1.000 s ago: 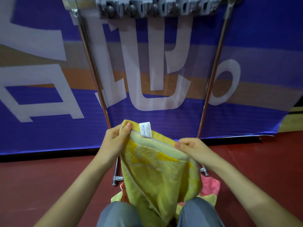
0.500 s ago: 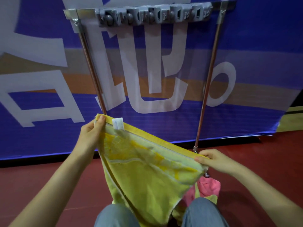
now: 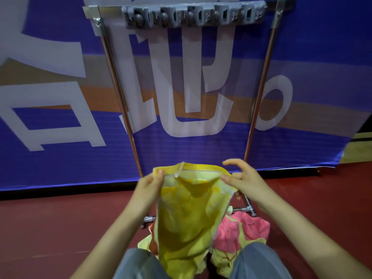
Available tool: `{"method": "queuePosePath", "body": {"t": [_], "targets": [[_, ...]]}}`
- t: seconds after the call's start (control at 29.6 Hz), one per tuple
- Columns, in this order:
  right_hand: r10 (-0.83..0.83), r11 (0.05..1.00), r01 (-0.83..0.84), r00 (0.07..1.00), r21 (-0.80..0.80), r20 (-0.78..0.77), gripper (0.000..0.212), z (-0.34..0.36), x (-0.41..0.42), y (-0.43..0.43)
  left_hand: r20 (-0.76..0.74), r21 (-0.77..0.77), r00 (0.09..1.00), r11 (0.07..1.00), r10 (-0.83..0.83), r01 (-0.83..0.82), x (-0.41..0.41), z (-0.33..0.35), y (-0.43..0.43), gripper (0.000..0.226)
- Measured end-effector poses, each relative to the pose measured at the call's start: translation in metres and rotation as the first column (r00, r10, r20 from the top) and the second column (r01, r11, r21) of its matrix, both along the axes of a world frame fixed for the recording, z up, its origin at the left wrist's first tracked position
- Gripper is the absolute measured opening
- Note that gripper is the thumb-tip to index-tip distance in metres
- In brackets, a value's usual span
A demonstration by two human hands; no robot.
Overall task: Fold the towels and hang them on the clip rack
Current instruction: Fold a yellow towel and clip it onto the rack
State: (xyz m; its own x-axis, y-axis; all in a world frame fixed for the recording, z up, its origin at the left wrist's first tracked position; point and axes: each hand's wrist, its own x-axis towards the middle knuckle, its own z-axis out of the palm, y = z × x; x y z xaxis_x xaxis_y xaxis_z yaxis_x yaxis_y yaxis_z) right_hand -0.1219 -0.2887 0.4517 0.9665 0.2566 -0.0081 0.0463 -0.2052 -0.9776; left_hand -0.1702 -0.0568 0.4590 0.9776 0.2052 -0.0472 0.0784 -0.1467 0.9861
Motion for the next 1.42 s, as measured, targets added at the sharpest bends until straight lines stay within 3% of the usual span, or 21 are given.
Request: {"method": "queuePosePath", "body": {"t": [0.1,0.24,0.47,0.68,0.88,0.98,1.18,1.42], "targets": [[0.044,0.996,-0.039,0.997,0.085,-0.061,0.011,0.014,-0.013,0.021,0.086,0.012,0.995,0.998,-0.058,0.057,-0.012,-0.005,-0.027,0.050],[0.087,0.973,-0.035,0.971,0.228,-0.222,0.012,0.026,-0.028,0.039,0.190,-0.006,0.980,0.998,-0.059,0.061,-0.024,-0.005,-0.044,0.040],[0.153,0.912,0.048,0.881,0.407,-0.447,0.051,0.031,-0.038,0.047,0.194,-0.039,0.977,0.995,-0.085,0.095,-0.035,-0.011,-0.046,0.031],[0.216,0.899,0.038,0.828,0.437,-0.517,0.063,0.038,-0.046,0.048,0.157,-0.122,0.977,0.979,-0.145,0.165,-0.039,-0.010,-0.047,0.042],[0.282,0.874,0.000,0.816,0.487,-0.505,0.068,0.042,-0.053,0.046,0.261,-0.013,0.946,0.979,-0.193,0.204,-0.043,-0.012,-0.043,0.018],[0.306,0.879,-0.044,0.815,0.475,-0.492,0.070,0.044,-0.054,0.048,0.315,0.023,0.940,0.991,-0.134,0.133,-0.043,-0.012,-0.040,0.011],[0.287,0.907,-0.092,0.850,0.412,-0.442,0.058,0.039,-0.059,0.049,0.327,0.071,0.938,0.993,-0.113,0.095,-0.045,-0.009,-0.039,0.028],[0.268,0.961,-0.276,0.917,0.012,-0.296,0.027,0.025,-0.060,0.034,0.314,0.036,0.947,0.997,-0.072,0.064,-0.046,-0.006,-0.033,0.042]]}}
